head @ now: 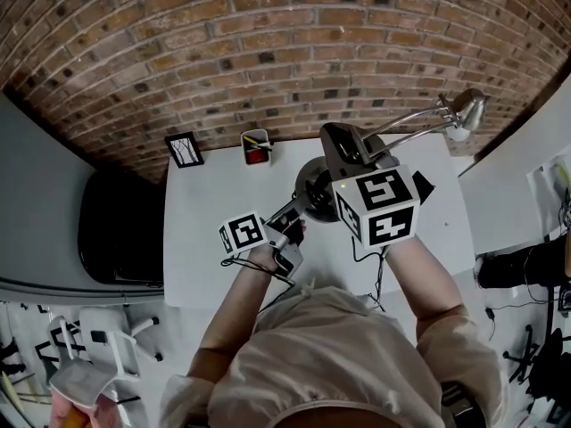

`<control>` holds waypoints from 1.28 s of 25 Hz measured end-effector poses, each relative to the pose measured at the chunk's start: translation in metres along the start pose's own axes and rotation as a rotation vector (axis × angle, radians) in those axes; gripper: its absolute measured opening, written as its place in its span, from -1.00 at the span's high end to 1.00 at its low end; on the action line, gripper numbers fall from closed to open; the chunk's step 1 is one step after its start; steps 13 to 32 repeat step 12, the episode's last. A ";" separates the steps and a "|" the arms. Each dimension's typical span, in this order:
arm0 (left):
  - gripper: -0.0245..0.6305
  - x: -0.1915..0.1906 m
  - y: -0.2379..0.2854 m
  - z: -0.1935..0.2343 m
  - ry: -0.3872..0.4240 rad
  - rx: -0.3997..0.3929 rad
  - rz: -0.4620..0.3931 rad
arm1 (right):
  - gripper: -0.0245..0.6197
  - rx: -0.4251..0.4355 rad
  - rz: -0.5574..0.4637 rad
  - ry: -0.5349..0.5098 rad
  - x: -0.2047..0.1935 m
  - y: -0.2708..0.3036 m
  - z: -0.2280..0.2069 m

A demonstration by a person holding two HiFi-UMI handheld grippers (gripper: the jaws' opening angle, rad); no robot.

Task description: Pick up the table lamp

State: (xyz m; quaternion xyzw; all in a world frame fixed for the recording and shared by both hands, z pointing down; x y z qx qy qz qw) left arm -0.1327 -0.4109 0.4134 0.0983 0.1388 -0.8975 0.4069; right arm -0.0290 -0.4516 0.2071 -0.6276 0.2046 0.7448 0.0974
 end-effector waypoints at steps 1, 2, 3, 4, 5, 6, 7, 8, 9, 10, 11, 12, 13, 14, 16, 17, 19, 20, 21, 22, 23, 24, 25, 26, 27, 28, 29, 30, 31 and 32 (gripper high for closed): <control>0.41 0.000 0.000 0.000 -0.004 0.000 -0.001 | 0.84 -0.001 0.002 -0.002 0.000 0.000 0.000; 0.41 -0.001 0.000 0.000 -0.008 0.001 -0.002 | 0.84 -0.002 0.004 -0.004 0.000 0.001 0.001; 0.41 -0.001 0.000 0.001 -0.011 0.001 -0.003 | 0.84 -0.002 0.006 -0.005 0.000 0.001 0.001; 0.41 -0.001 0.000 0.001 -0.013 0.001 -0.003 | 0.84 -0.002 0.008 -0.005 0.000 0.001 0.002; 0.41 -0.001 -0.001 0.000 -0.013 0.000 -0.003 | 0.84 -0.001 0.008 -0.006 0.001 0.001 0.002; 0.41 -0.001 0.000 0.000 -0.012 0.000 -0.003 | 0.84 0.000 0.008 -0.007 0.001 0.002 0.002; 0.41 -0.001 0.000 0.001 -0.010 0.000 -0.004 | 0.84 0.001 0.007 -0.008 0.001 0.002 0.002; 0.41 -0.001 0.000 0.001 -0.008 0.000 -0.005 | 0.84 0.002 0.005 -0.009 0.000 0.002 0.002; 0.41 -0.001 0.000 0.002 -0.006 0.000 -0.005 | 0.84 0.003 0.004 -0.010 0.000 0.001 0.002; 0.41 -0.002 0.000 0.003 -0.005 0.001 -0.005 | 0.84 0.004 0.004 -0.011 -0.001 0.001 0.002; 0.41 -0.002 0.000 0.004 -0.005 0.002 -0.005 | 0.84 0.005 0.003 -0.013 -0.002 0.001 0.003; 0.41 -0.003 0.000 0.005 -0.004 0.002 -0.005 | 0.84 0.006 0.003 -0.014 -0.003 0.001 0.003; 0.41 -0.003 0.000 0.005 -0.004 0.002 -0.005 | 0.84 0.006 0.003 -0.014 -0.003 0.001 0.003; 0.41 -0.003 0.000 0.005 -0.004 0.002 -0.005 | 0.84 0.006 0.003 -0.014 -0.003 0.001 0.003; 0.41 -0.003 0.000 0.005 -0.004 0.002 -0.005 | 0.84 0.006 0.003 -0.014 -0.003 0.001 0.003; 0.41 -0.003 0.000 0.005 -0.004 0.002 -0.005 | 0.84 0.006 0.003 -0.014 -0.003 0.001 0.003; 0.41 -0.003 0.000 0.005 -0.004 0.002 -0.005 | 0.84 0.006 0.003 -0.014 -0.003 0.001 0.003; 0.41 -0.003 0.000 0.005 -0.004 0.002 -0.005 | 0.84 0.006 0.003 -0.014 -0.003 0.001 0.003; 0.41 -0.003 0.000 0.005 -0.004 0.002 -0.005 | 0.84 0.006 0.003 -0.014 -0.003 0.001 0.003; 0.41 -0.003 0.000 0.005 -0.004 0.002 -0.005 | 0.84 0.006 0.003 -0.014 -0.003 0.001 0.003; 0.41 -0.003 0.000 0.005 -0.004 0.002 -0.005 | 0.84 0.006 0.003 -0.014 -0.003 0.001 0.003; 0.41 -0.003 0.000 0.005 -0.004 0.002 -0.005 | 0.84 0.006 0.003 -0.014 -0.003 0.001 0.003; 0.41 -0.003 0.000 0.005 -0.004 0.002 -0.005 | 0.84 0.006 0.003 -0.014 -0.003 0.001 0.003; 0.41 -0.003 0.000 0.005 -0.004 0.002 -0.005 | 0.84 0.006 0.003 -0.014 -0.003 0.001 0.003; 0.41 -0.003 0.000 0.005 -0.004 0.002 -0.005 | 0.84 0.006 0.003 -0.014 -0.003 0.001 0.003; 0.41 -0.003 0.000 0.005 -0.004 0.002 -0.005 | 0.84 0.006 0.003 -0.014 -0.003 0.001 0.003; 0.41 -0.003 0.000 0.005 -0.004 0.002 -0.005 | 0.84 0.006 0.003 -0.014 -0.003 0.001 0.003; 0.41 -0.003 0.000 0.005 -0.004 0.002 -0.005 | 0.84 0.006 0.003 -0.014 -0.003 0.001 0.003; 0.41 -0.003 0.000 0.005 -0.004 0.002 -0.005 | 0.84 0.006 0.003 -0.014 -0.003 0.001 0.003; 0.41 -0.003 0.000 0.005 -0.004 0.002 -0.005 | 0.84 0.006 0.003 -0.014 -0.003 0.001 0.003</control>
Point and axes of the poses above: the fingertips, and each gripper's own axes: y forward along the fingers, z to its left, x out of its top, the point moved 6 cm from there along -y, backward along the fingers, and after that the axes turned 10 degrees about -x, right-handed, at the moved point
